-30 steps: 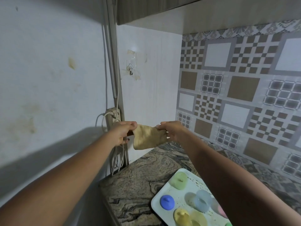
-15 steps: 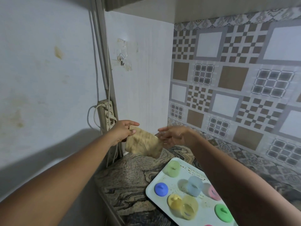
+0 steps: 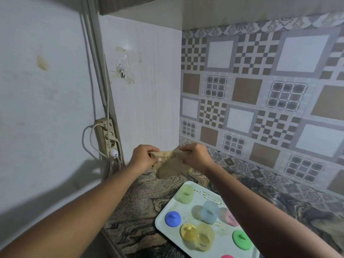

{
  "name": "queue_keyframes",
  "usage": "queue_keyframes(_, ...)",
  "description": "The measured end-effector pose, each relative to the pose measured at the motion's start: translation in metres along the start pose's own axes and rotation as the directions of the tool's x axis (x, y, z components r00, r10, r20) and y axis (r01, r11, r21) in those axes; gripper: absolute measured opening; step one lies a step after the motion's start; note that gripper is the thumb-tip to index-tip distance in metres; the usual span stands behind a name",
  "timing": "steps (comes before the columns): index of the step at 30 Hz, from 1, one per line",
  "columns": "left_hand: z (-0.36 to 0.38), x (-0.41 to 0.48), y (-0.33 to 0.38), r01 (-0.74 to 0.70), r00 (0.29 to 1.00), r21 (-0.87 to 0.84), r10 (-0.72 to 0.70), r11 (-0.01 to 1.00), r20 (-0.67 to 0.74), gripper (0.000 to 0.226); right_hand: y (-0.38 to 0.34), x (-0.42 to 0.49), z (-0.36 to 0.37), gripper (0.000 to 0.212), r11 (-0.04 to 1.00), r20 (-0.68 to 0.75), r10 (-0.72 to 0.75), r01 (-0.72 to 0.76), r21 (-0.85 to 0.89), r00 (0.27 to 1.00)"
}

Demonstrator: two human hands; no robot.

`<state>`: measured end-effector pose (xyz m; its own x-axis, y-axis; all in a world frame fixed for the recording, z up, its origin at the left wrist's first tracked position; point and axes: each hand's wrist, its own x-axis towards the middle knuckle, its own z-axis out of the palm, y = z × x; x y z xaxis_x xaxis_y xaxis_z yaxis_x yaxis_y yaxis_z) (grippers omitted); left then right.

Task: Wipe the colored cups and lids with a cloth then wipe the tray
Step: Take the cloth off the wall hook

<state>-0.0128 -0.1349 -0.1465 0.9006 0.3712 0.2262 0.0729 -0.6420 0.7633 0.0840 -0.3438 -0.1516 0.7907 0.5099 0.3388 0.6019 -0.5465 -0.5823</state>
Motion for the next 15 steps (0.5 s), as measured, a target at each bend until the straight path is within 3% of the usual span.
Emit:
queue_keyframes(2, 0.008, 0.000, 0.005, -0.050, 0.999, 0.040, 0.050, 0.998, 0.000, 0.021, 0.006, -0.004, -0.001, 0.034, 0.997, -0.052, -0.050, 0.047, -0.059, 0.997)
queue_keyframes(4, 0.018, 0.001, 0.009, -0.112, 0.993, 0.095, 0.115, 0.989, -0.030, 0.010, 0.014, -0.007, -0.003, 0.036, 0.994, -0.075, -0.008, -0.001, -0.110, 0.997)
queue_keyframes(6, 0.027, 0.003, 0.010, -0.134, 0.987, 0.139, 0.146, 0.981, -0.074, 0.012, 0.021, -0.011, -0.006, 0.030, 0.977, -0.078, 0.064, -0.079, -0.199, 0.995)
queue_keyframes(9, 0.039, 0.000, 0.013, -0.132, 0.990, 0.088, 0.135, 0.987, -0.031, 0.013, 0.033, -0.018, -0.009, 0.019, 0.947, -0.137, 0.134, -0.167, -0.273, 0.981)
queue_keyframes(12, 0.054, -0.002, 0.013, -0.153, 0.988, 0.029, 0.153, 0.988, 0.009, 0.010, 0.046, -0.020, -0.009, 0.016, 0.925, -0.209, 0.268, -0.312, -0.218, 0.940)
queue_keyframes(15, 0.070, -0.005, 0.015, -0.175, 0.984, -0.019, 0.176, 0.984, 0.011, 0.011, 0.055, -0.023, -0.003, 0.018, 0.873, -0.178, 0.481, -0.487, 0.011, 0.858)
